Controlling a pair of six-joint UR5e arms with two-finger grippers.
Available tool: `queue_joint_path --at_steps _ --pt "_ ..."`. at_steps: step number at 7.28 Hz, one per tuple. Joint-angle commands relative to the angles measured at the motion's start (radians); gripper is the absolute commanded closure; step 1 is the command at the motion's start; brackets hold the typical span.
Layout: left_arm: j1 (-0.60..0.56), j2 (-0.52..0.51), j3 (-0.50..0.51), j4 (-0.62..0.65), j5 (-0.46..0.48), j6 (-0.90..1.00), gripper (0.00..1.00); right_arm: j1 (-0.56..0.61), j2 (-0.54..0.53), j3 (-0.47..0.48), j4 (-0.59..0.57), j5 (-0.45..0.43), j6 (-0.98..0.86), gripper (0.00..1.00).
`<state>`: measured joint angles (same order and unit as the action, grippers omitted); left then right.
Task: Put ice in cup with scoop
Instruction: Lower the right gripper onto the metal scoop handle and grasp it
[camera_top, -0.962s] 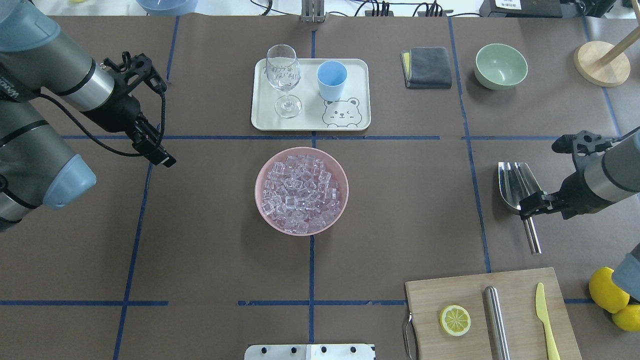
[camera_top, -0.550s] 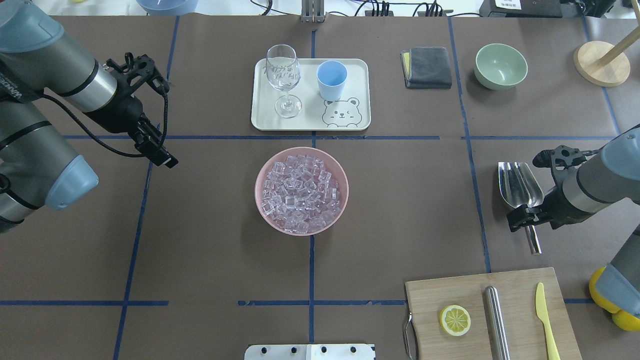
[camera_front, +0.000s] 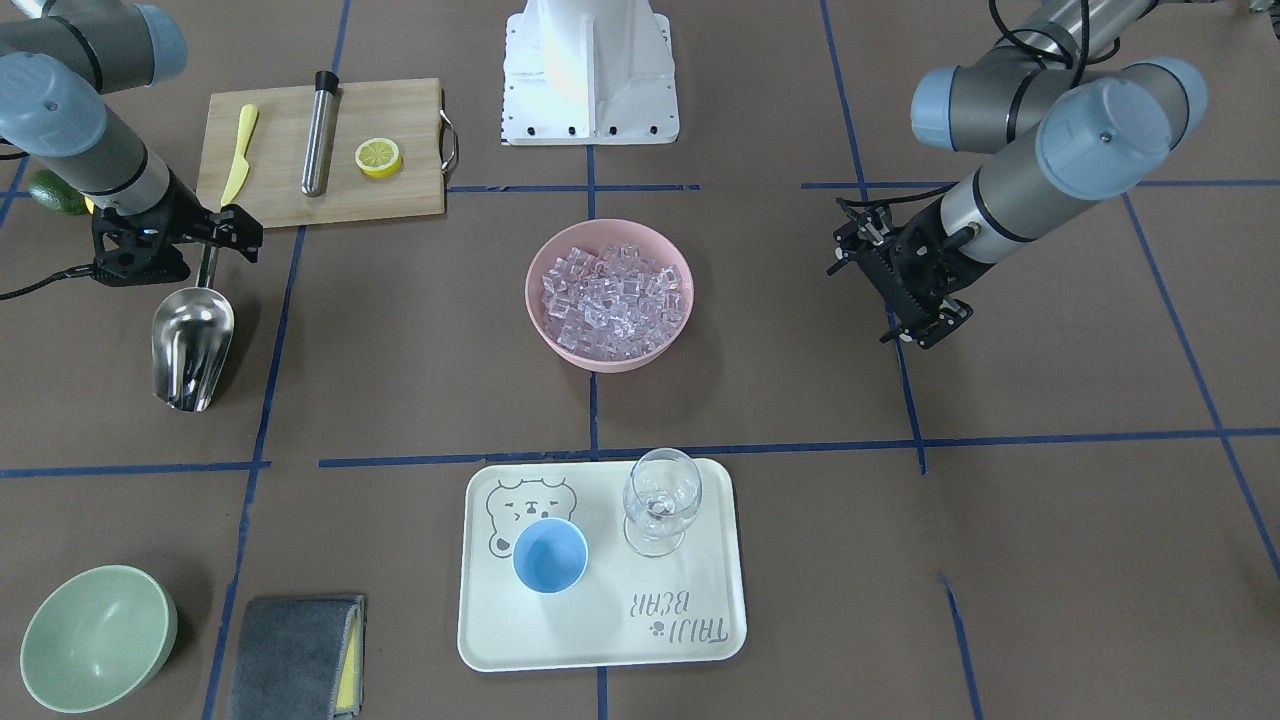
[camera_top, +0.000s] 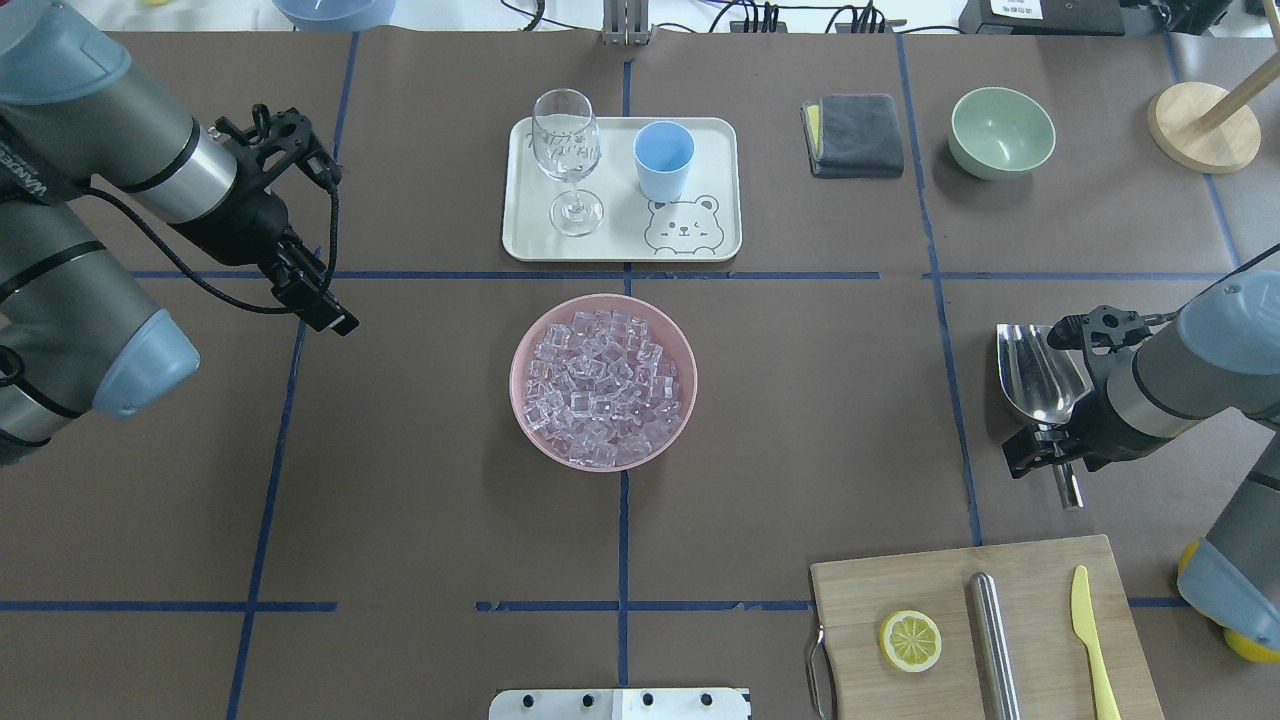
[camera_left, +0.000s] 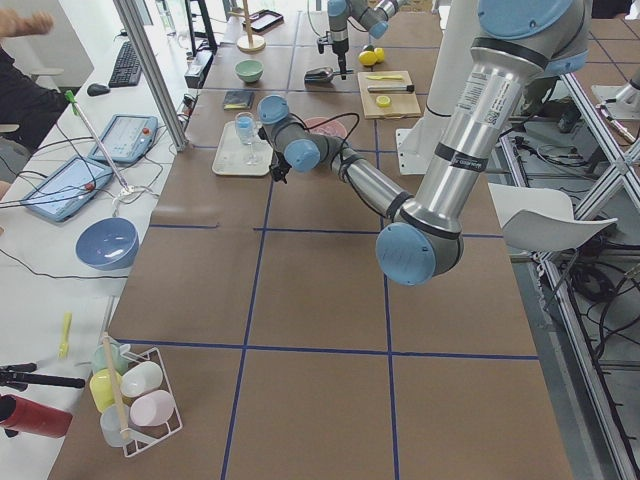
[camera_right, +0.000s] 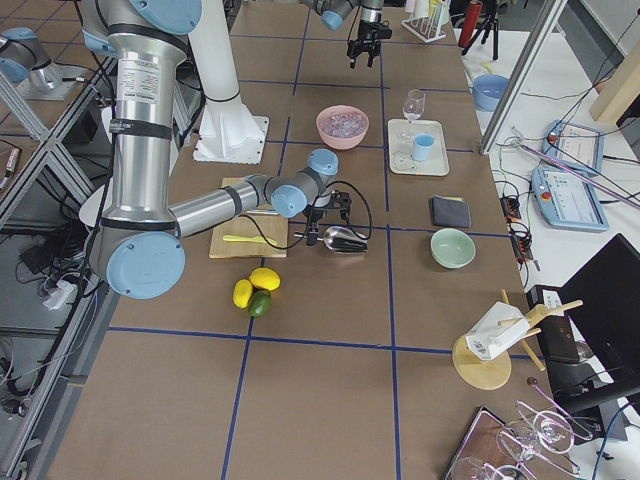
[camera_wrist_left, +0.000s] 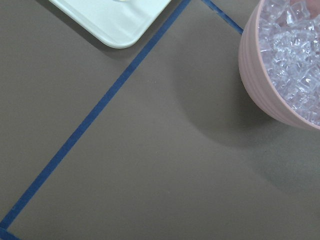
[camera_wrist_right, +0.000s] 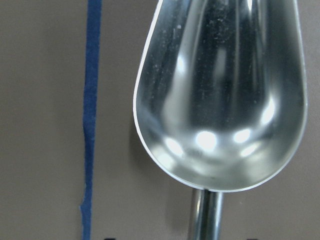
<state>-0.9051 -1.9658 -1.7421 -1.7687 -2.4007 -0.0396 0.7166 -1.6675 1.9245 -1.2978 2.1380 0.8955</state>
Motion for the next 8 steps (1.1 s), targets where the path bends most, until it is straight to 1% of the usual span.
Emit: queue_joint_path --at_steps 1,2,4,5,6,7,8 --pt "0.0 -0.002 0.001 0.0 0.0 0.001 0.0 0.0 -0.009 -0.007 0.0 -0.001 -0.009 0.64" --pt "0.0 -0.002 0.003 0.0 0.0 0.001 0.0 0.0 -0.011 -0.009 -0.001 -0.001 -0.009 0.67" --pt "0.0 -0.002 0.0 0.0 0.0 0.001 0.0 -0.002 -0.009 -0.009 -0.001 -0.001 -0.009 0.67" --pt "0.0 -0.002 -0.001 0.0 0.0 0.001 0.0 -0.002 -0.008 -0.009 0.0 -0.001 -0.01 0.79" --pt "0.0 -0.002 -0.004 0.0 0.0 0.0 0.0 0.0 -0.009 -0.006 -0.001 0.005 -0.01 1.0" --pt "0.0 -0.002 -0.011 0.002 0.0 0.0 0.0 0.006 -0.012 0.013 -0.001 0.008 -0.004 1.0" --pt "0.0 -0.002 -0.014 0.002 0.002 0.0 0.0 0.035 -0.006 0.052 -0.003 0.005 -0.001 1.0"
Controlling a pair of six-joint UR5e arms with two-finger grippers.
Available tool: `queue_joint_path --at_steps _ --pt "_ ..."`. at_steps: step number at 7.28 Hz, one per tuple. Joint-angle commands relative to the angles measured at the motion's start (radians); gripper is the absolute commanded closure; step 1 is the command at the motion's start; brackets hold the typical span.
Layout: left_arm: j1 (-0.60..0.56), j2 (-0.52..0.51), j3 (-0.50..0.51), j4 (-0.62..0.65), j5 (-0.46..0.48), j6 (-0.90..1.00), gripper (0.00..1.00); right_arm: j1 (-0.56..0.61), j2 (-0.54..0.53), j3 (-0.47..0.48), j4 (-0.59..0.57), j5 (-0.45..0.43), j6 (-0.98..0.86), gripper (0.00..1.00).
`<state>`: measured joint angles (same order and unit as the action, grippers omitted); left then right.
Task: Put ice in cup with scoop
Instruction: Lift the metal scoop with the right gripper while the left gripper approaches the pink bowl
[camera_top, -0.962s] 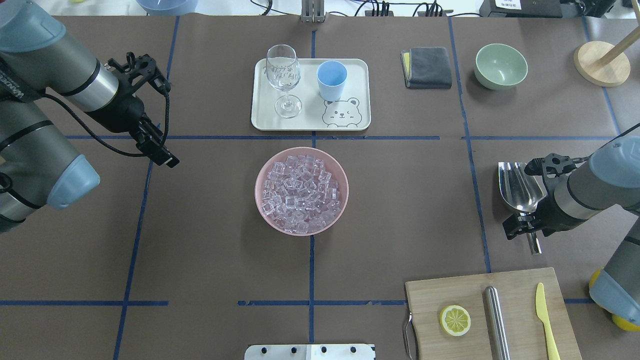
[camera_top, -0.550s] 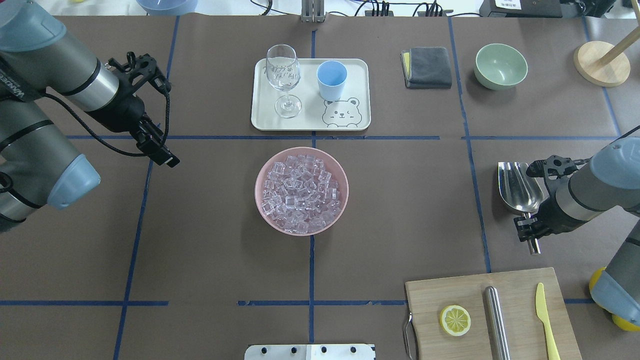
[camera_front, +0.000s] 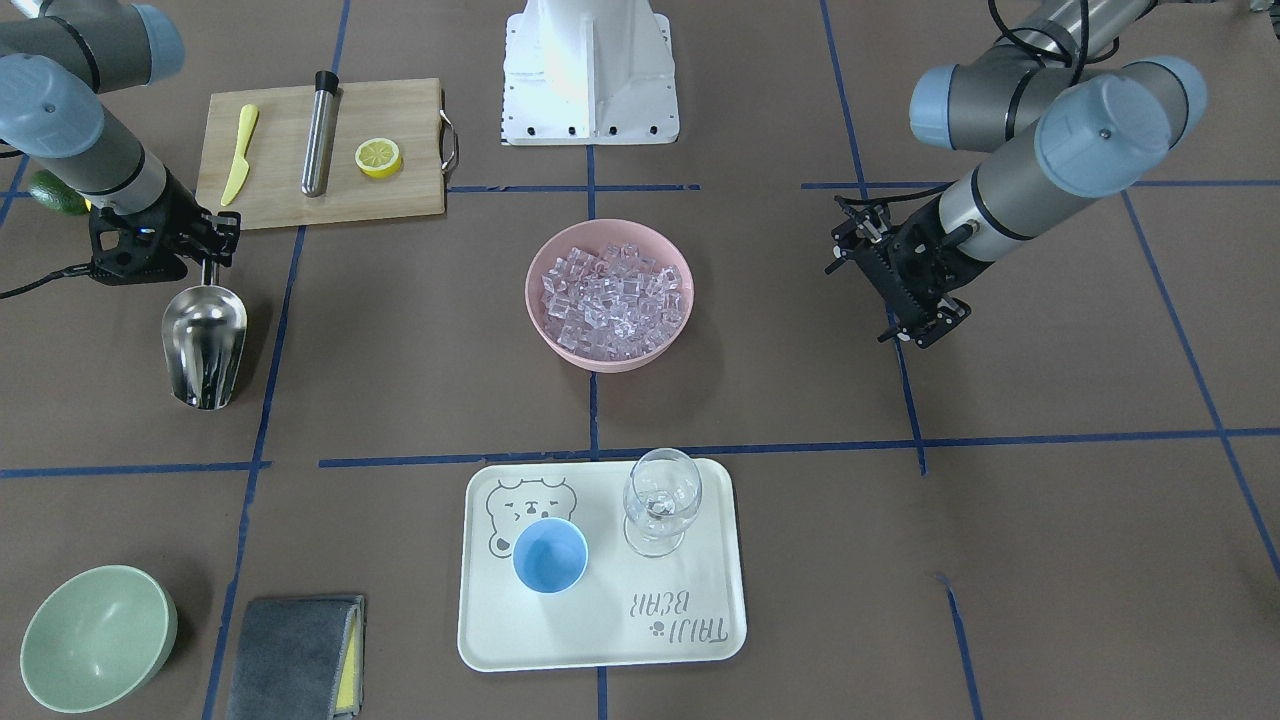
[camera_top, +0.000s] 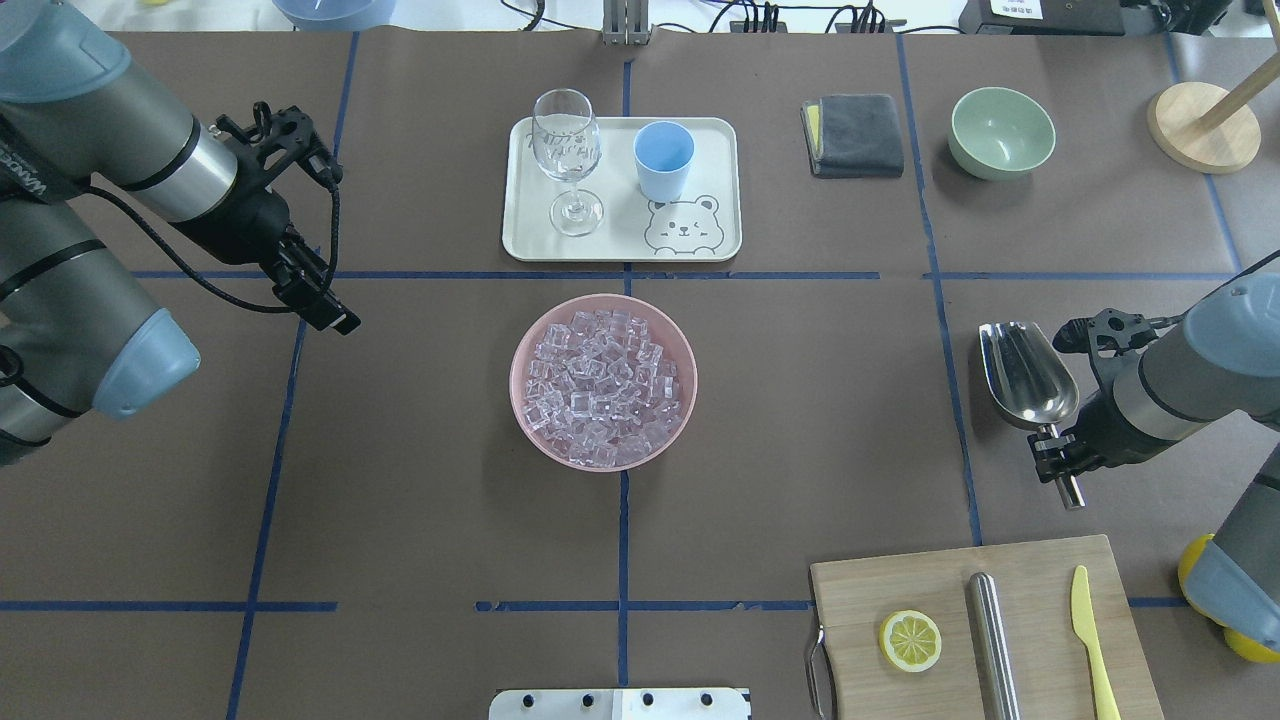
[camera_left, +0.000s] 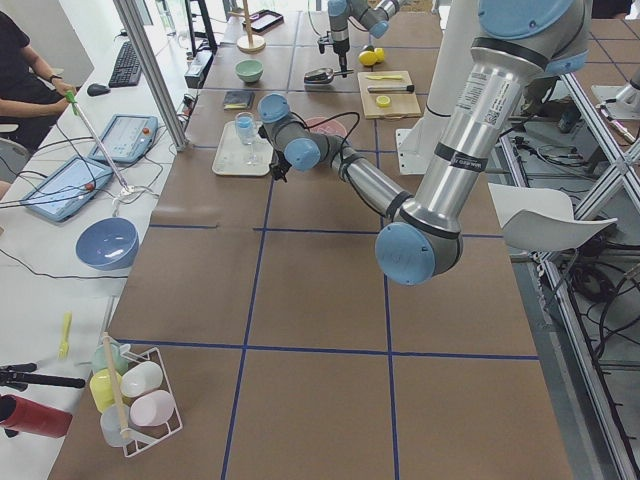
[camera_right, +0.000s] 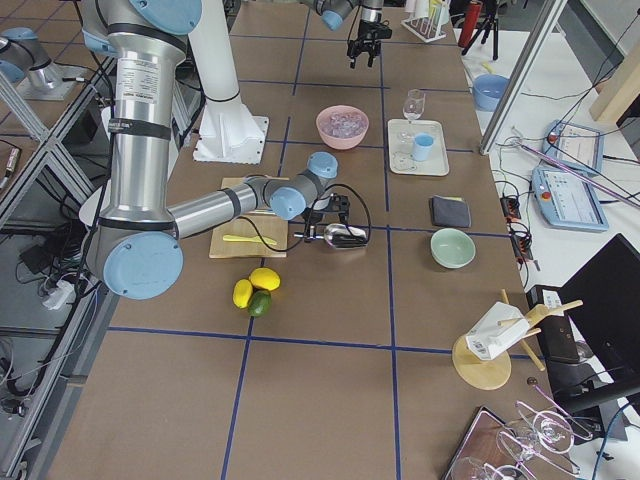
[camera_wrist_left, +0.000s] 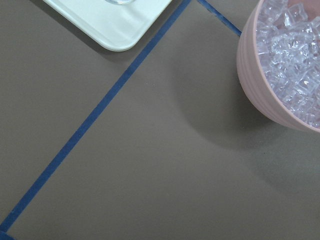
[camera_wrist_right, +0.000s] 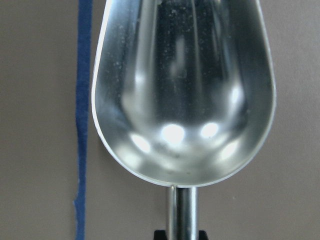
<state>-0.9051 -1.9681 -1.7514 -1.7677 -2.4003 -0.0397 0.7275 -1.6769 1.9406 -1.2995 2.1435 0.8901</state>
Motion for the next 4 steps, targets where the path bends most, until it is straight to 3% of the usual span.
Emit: queue_joint_path --at_steps 1,4 --pt "0.0 0.0 -0.007 0.001 0.001 0.0 0.0 0.054 0.029 0.097 -0.001 -0.031 0.007 1.0" --pt "0.0 -0.001 -0.007 0.001 0.0 -0.002 0.0 0.177 0.189 0.158 -0.057 -0.008 -0.005 1.0"
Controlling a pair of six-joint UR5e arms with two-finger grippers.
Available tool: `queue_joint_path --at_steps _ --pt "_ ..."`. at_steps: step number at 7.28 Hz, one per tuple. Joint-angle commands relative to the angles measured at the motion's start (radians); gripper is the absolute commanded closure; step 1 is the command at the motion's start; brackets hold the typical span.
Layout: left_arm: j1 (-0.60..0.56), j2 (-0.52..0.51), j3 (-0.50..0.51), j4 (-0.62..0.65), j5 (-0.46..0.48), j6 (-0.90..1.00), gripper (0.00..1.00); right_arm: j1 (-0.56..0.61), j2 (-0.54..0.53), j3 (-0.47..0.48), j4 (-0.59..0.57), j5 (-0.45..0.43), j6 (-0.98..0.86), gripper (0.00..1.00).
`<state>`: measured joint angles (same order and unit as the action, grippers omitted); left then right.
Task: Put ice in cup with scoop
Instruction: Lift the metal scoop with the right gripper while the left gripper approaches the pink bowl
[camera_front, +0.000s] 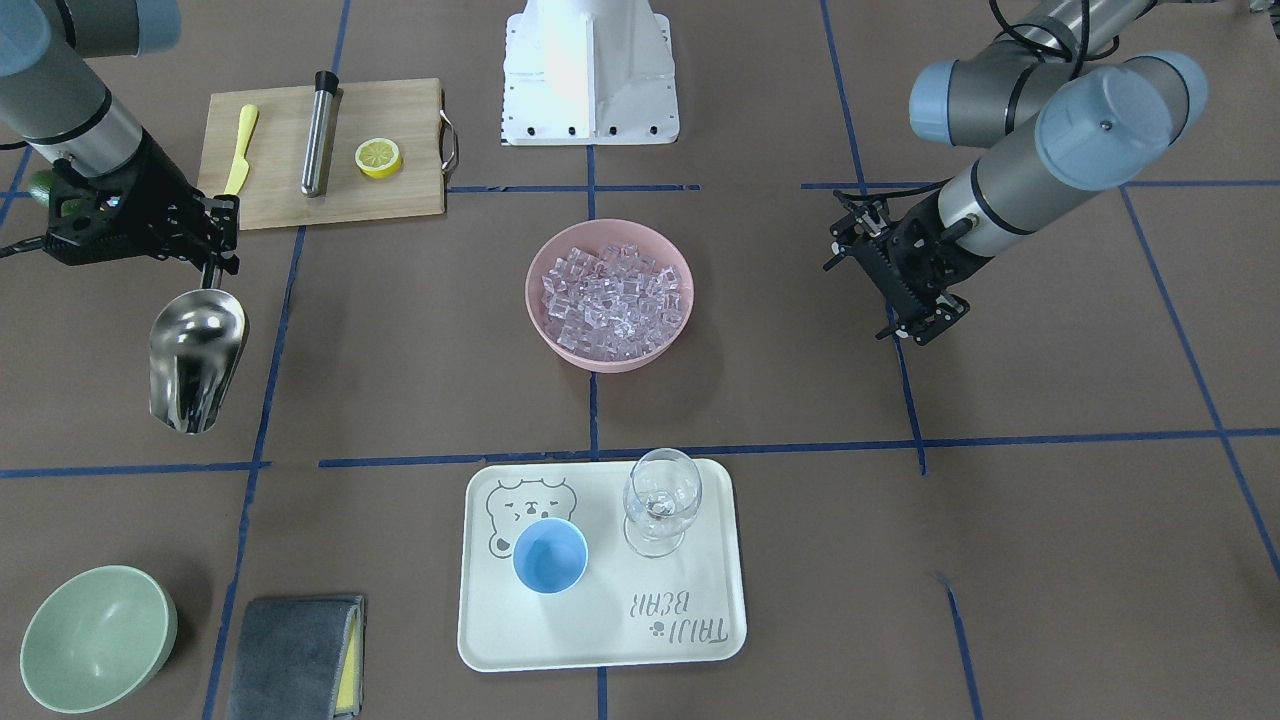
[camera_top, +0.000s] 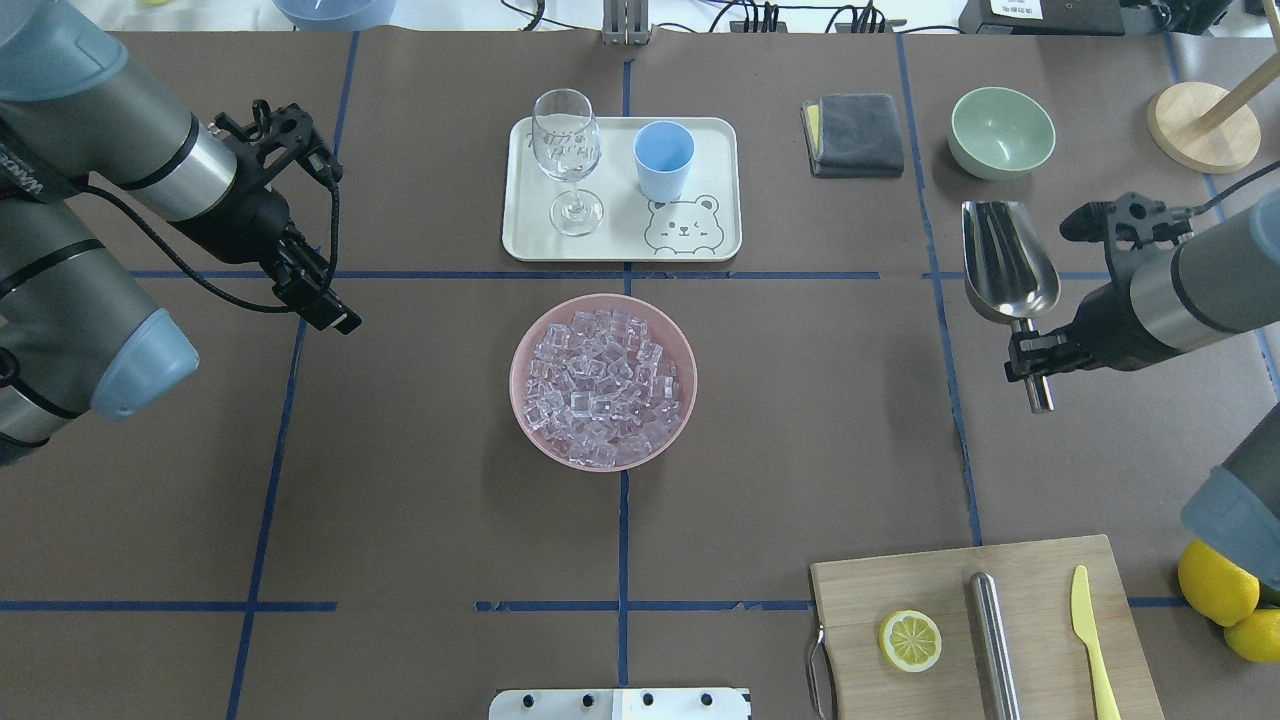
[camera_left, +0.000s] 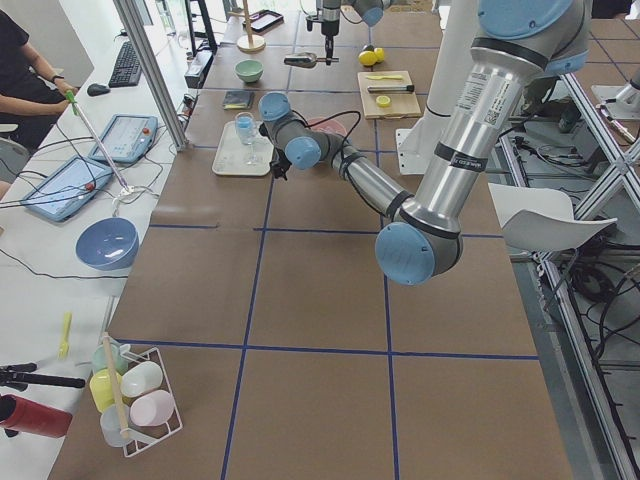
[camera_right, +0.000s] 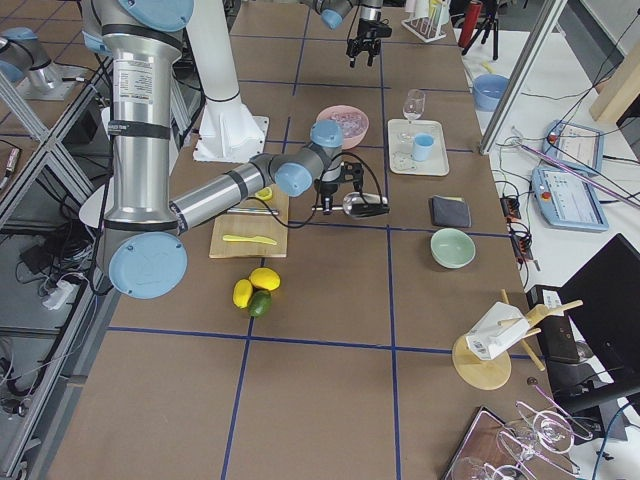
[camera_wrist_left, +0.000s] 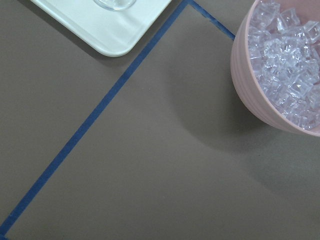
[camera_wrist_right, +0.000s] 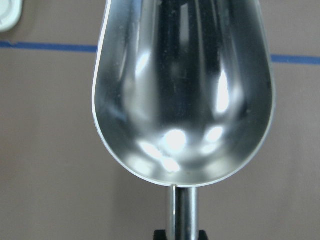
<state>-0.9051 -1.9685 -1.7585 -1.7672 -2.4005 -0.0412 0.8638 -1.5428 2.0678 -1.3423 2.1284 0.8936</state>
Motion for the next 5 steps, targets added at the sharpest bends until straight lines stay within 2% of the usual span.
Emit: queue_joint_path --at_steps 1,4,5 --pt "0.0 -0.003 -0.001 0.0 0.0 0.0 0.0 0.046 0.068 0.04 -0.014 0.001 -0.033 1.0" --pt "0.0 -0.012 -0.001 0.0 0.0 -0.002 0.0 0.032 0.09 0.041 -0.014 -0.041 -0.099 1.0" --pt "0.0 -0.013 -0.003 0.0 0.0 -0.002 0.0 0.041 0.089 0.044 -0.017 -0.05 -0.207 1.0"
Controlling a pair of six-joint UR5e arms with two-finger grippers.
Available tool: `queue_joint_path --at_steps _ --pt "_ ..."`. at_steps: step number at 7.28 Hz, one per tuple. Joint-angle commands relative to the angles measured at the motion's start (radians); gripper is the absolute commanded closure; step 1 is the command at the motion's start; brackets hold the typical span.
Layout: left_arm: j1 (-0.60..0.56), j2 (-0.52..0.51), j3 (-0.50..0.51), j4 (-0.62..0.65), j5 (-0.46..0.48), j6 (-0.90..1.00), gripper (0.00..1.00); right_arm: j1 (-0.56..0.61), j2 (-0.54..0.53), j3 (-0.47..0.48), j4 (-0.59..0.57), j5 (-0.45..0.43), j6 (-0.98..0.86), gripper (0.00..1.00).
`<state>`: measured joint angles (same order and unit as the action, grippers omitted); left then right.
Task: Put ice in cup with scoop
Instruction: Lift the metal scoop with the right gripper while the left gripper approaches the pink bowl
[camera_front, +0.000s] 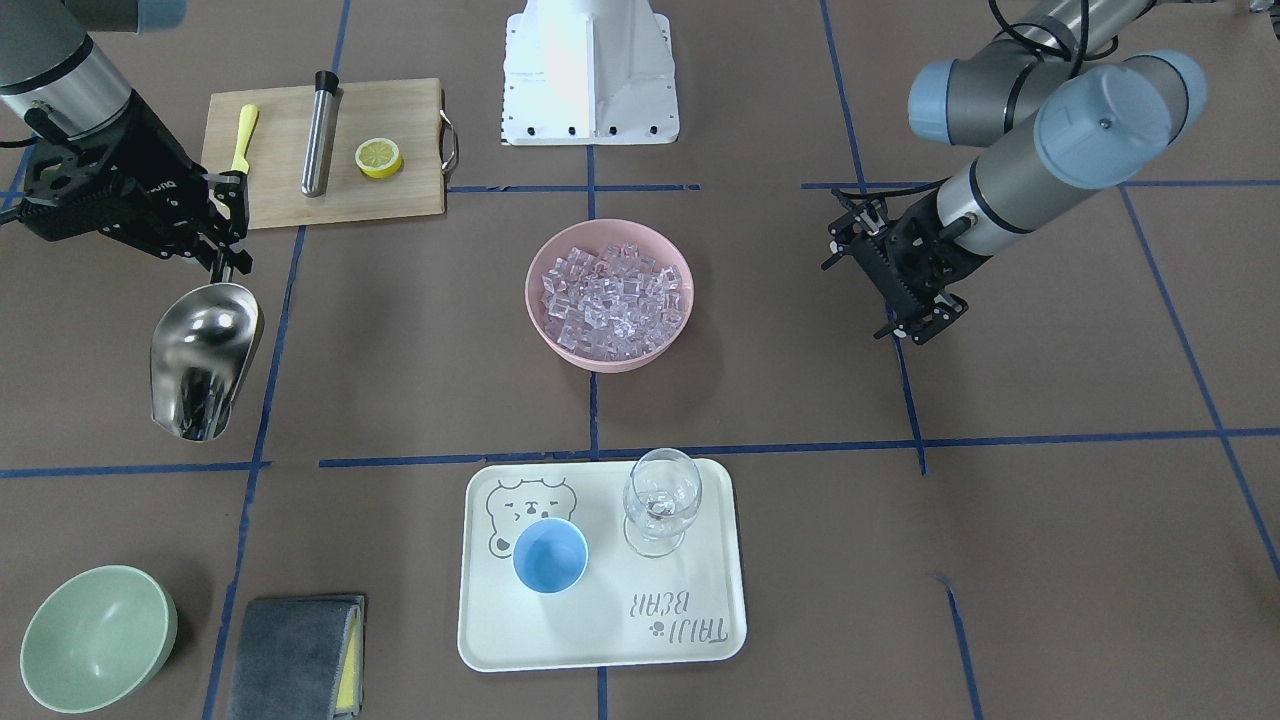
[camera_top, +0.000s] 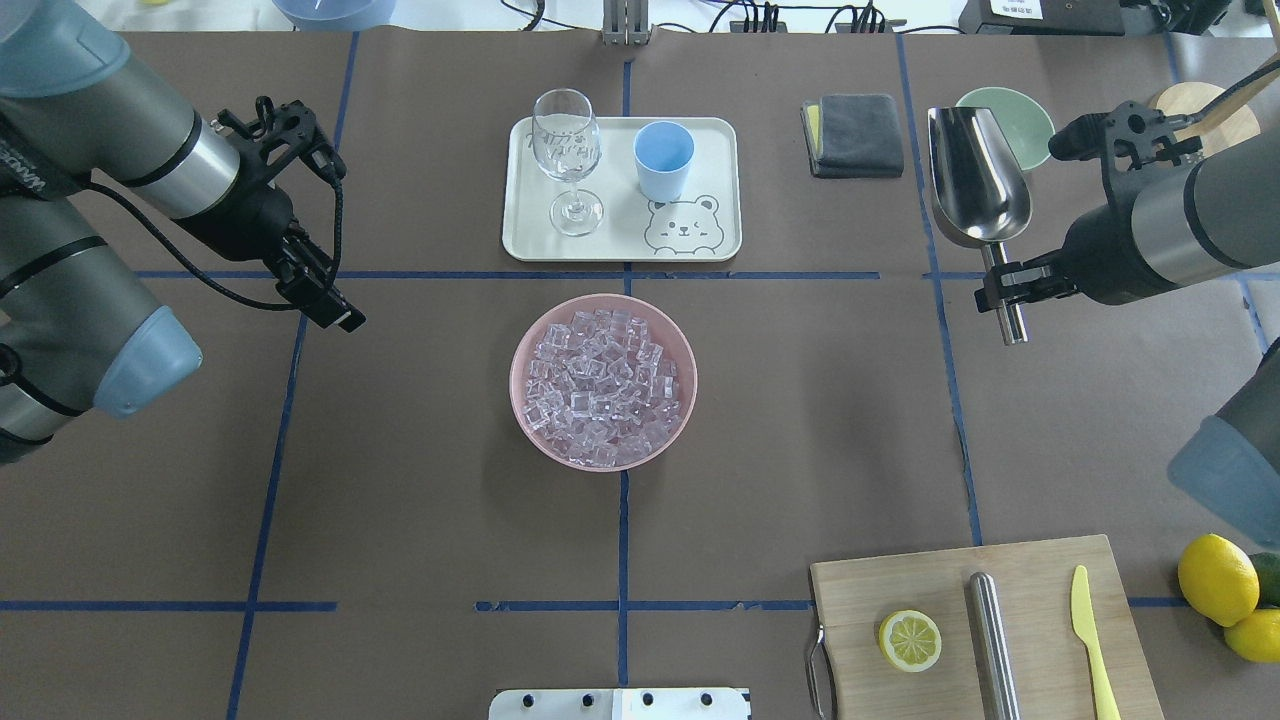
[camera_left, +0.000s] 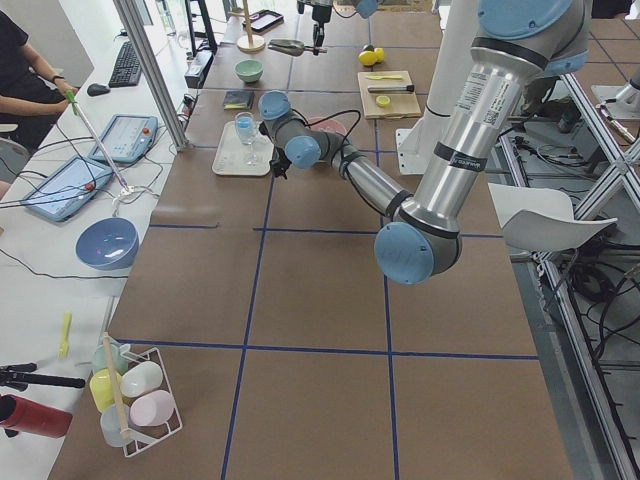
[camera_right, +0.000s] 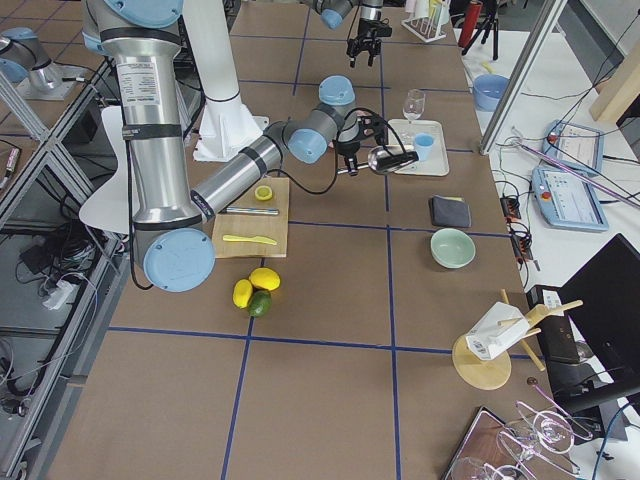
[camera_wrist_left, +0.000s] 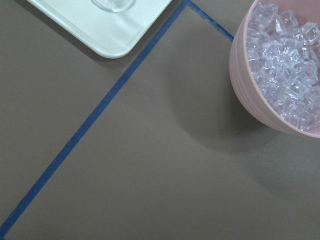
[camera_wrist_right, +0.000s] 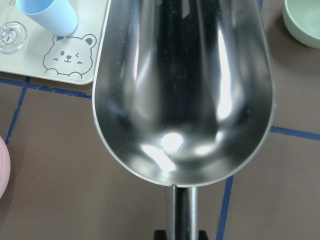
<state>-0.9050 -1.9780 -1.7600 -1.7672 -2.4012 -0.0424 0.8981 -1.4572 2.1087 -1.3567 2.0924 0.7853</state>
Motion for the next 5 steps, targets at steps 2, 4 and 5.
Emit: queue_joint_path --at_steps 2,4,5 --pt "0.003 -0.015 -0.001 -0.008 0.007 0.009 0.0 -0.017 0.003 0.004 -0.047 -0.053 -0.239 1.0" --pt "0.047 -0.001 0.017 -0.183 0.124 0.01 0.0 -0.025 0.001 0.013 -0.062 -0.087 -0.363 1.0" --pt "0.076 -0.001 0.03 -0.233 0.157 0.01 0.0 -0.006 0.003 0.016 -0.087 -0.087 -0.476 1.0"
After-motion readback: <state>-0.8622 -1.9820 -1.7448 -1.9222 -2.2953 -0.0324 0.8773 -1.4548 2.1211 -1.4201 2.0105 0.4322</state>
